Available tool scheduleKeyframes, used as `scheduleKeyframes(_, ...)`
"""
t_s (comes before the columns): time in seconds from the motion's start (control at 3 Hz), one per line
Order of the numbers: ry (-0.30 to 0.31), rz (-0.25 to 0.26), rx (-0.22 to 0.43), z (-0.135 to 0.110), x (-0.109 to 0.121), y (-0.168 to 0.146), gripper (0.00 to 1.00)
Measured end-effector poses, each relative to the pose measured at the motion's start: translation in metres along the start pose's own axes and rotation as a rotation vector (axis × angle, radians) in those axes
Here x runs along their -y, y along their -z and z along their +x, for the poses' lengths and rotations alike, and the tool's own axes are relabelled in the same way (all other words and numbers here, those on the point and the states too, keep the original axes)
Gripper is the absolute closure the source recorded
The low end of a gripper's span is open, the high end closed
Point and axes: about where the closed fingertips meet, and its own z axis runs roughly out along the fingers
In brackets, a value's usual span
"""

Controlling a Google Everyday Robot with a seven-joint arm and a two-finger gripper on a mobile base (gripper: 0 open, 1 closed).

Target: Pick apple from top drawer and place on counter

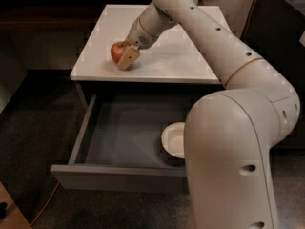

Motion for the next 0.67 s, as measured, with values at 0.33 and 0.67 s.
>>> scheduleKeyframes(0.33,0.0,-0.01,-0.001,0.0002,-0.0019,-0.007,0.0)
scheduleKeyframes(0.67,0.0,-0.01,-0.001,0.0002,-0.0019,-0.007,0.0)
